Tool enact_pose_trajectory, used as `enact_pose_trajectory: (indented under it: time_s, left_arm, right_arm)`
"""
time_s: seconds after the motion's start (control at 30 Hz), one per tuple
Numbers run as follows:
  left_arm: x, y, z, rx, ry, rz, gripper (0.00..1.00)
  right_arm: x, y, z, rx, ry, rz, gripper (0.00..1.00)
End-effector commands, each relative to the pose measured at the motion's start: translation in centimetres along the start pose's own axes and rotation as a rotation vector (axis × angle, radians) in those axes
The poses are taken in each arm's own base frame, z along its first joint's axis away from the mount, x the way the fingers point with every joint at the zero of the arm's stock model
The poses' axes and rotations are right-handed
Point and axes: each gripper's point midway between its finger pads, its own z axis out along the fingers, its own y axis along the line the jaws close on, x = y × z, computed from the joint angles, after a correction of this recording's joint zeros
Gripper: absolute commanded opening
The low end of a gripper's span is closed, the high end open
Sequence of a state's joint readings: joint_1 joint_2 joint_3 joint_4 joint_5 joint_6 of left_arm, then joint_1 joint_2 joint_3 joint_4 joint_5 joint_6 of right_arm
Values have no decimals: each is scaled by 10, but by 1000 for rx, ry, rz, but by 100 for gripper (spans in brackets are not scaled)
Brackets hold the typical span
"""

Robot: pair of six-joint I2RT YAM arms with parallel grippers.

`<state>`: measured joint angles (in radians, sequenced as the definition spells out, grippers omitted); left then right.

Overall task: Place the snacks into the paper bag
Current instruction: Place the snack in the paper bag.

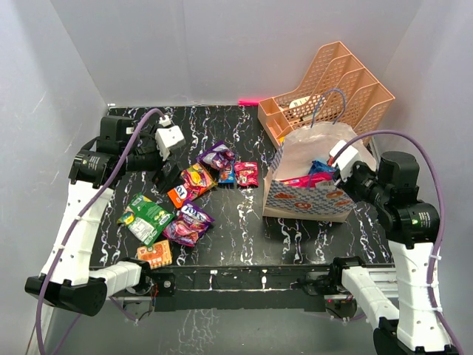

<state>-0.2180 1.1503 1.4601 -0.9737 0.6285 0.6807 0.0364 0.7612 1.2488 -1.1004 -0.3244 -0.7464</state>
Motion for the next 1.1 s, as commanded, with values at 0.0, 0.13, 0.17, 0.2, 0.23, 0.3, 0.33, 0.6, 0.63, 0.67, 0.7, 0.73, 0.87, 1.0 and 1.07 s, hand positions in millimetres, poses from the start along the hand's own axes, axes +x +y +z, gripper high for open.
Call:
enact_pose_trajectory:
  time_s: [0.0,0.13,0.17,0.2,0.23,0.3,0.33,0.6,0.63,0.67,0.7,0.73,0.87,1.0,1.07]
  left_arm:
    - [-2,-8,-4,24,-24,16,98]
    - [-1,-8,-3,26,-22,15,98]
    - [-2,-8,-3,26,-22,16,98]
    - [-1,-8,-3,25,-22,17,98]
    - [-2,-9,-3,26,-23,19,98]
    - [0,-9,-3,26,-23,18,98]
    - [0,-9,-3,23,-23,19,98]
    - [-4,12,-4,-94,-37,-51,99]
    - [-6,16,-5,-117,-43,-66,99]
    - [-7,20,-5,-135,-49,-82,98]
    - [-8,24,-4,-151,-57,-97,98]
    - [-9,28,-5,-168,-65,-117,98]
    - [-10,44,-5,-244,-100,-206,99]
    - [-3,60,-8,-334,-116,-283,99]
    - [4,64,-9,-369,-102,-300,99]
  right_arm:
    - [-5,-3,1,6,-28,-26,17]
    - [-6,2,1,-19,-32,-14,25]
    - [-6,2,1,-19,-34,-11,27]
    - [-8,2,0,-17,-39,-9,28]
    - [-8,1,0,-14,-40,-7,29]
    - [-12,-3,-2,4,-47,2,31]
    - [-14,-5,-2,14,-50,6,32]
    - [-40,-39,-13,156,-109,93,51]
    - [-45,-42,-15,166,-125,104,52]
    - [-50,-45,-15,172,-141,117,52]
    - [-56,-48,-16,178,-156,128,53]
    - [-60,-50,-16,179,-169,139,53]
    - [-72,-63,-5,189,-192,178,56]
    - [-80,-82,4,235,-208,220,58]
    - [-85,-89,11,240,-220,239,59]
